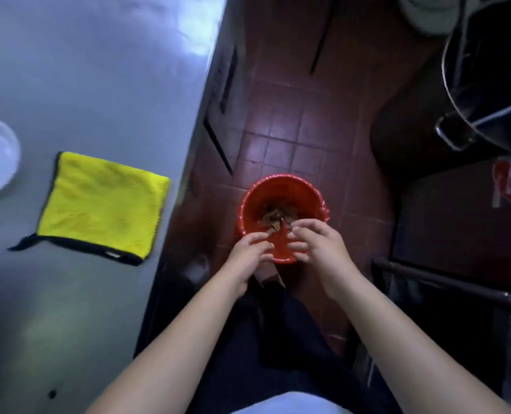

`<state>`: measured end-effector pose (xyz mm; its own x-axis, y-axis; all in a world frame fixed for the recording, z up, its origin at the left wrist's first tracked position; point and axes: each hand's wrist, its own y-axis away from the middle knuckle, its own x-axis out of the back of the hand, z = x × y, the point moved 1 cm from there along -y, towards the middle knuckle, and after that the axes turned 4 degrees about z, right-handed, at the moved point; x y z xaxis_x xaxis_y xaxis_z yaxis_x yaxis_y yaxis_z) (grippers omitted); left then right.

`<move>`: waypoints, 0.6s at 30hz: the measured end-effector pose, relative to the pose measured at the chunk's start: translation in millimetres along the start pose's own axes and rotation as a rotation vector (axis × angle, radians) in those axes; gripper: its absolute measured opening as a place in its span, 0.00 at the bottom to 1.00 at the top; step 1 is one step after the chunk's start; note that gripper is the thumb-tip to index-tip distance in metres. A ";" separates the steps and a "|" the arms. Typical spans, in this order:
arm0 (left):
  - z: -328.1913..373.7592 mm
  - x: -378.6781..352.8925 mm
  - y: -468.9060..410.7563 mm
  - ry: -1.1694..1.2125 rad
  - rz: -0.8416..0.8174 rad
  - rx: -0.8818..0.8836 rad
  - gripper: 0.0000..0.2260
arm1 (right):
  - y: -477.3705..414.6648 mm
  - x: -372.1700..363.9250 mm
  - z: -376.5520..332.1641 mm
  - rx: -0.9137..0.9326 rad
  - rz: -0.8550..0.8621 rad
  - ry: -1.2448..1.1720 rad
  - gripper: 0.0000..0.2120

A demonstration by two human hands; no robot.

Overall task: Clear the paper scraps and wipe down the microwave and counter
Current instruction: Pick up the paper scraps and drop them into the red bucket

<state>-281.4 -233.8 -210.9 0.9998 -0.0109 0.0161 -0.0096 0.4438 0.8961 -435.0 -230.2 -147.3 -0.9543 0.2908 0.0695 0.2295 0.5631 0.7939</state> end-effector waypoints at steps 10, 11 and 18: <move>41.3 139.1 201.0 0.438 0.286 -0.345 0.06 | 113.9 -117.5 -64.0 0.226 -0.466 0.247 0.04; 38.5 152.9 215.8 0.475 0.328 -0.377 0.06 | 123.6 -133.4 -65.4 0.247 -0.504 0.281 0.04; -23.0 269.6 317.0 0.672 0.704 -0.562 0.06 | 224.8 -258.6 -57.0 0.436 -0.857 0.495 0.04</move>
<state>-14.5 -75.4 67.2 0.5822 0.8118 0.0451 -0.7365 0.5031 0.4521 -147.6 -222.8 47.6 -0.7786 -0.6206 -0.0927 -0.5963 0.6857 0.4174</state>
